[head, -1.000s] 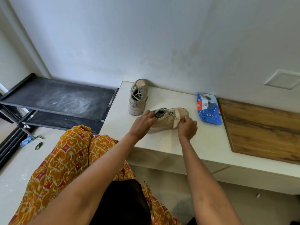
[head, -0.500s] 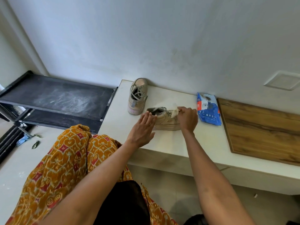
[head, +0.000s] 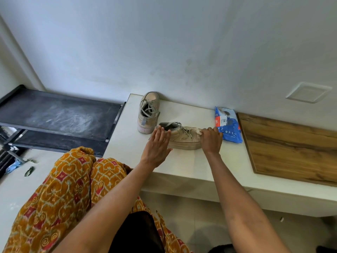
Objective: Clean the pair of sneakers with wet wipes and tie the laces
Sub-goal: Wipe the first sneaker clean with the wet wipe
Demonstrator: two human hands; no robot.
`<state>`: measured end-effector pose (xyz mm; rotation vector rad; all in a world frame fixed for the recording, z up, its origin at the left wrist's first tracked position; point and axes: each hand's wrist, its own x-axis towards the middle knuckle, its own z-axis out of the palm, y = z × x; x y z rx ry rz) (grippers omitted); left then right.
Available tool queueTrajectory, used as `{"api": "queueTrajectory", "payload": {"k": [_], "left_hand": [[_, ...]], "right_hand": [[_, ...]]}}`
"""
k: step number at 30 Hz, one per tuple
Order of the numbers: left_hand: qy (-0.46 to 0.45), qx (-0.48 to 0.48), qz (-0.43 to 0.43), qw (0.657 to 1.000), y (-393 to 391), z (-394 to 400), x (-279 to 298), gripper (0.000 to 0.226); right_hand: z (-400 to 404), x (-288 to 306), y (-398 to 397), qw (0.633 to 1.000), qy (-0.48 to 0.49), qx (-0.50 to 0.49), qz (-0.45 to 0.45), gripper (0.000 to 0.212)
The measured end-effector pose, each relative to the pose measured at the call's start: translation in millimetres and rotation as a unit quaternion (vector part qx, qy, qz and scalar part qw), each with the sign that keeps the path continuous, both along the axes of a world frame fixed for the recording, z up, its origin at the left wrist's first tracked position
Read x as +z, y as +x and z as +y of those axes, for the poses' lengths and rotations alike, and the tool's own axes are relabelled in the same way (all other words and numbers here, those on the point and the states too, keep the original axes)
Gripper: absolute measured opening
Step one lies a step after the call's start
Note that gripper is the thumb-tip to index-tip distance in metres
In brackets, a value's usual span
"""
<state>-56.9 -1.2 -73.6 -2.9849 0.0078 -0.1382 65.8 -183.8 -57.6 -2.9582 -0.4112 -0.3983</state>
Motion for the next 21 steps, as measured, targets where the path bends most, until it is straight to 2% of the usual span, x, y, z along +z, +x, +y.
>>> {"api": "queueTrajectory", "payload": {"k": [2, 6, 9, 11, 12, 16, 19, 21], "left_hand": [[-0.015, 0.003, -0.014, 1.000, 1, -4, -3, 0.066], [-0.022, -0.023, -0.040, 0.999, 3, -2, -6, 0.064], [-0.025, -0.035, -0.060, 0.997, 4, 2, -11, 0.065], [-0.024, -0.034, -0.068, 0.997, 5, 1, -13, 0.066], [-0.025, -0.031, -0.066, 0.997, 6, 0, -14, 0.067], [-0.025, -0.024, -0.057, 0.998, 7, 1, -15, 0.067], [-0.045, -0.056, -0.095, 0.993, 9, 4, -12, 0.058], [-0.057, -0.086, -0.135, 0.985, 14, 7, -12, 0.045]], "right_hand": [[13, 0, -3, 0.999, 0.044, 0.009, 0.012, 0.019], [0, -13, -9, 0.998, -0.005, 0.061, -0.002, 0.020], [-16, -8, 2, 1.000, -0.019, -0.006, -0.009, 0.011], [-13, 0, 7, 0.996, 0.032, -0.083, 0.003, 0.016], [-8, 2, 8, 0.996, 0.042, -0.084, 0.001, 0.017], [7, -11, -2, 0.994, -0.022, 0.091, -0.048, 0.009], [-3, -13, 1, 0.998, -0.040, 0.034, -0.033, 0.012], [2, -8, 10, 0.999, -0.010, -0.037, -0.022, 0.014]]}}
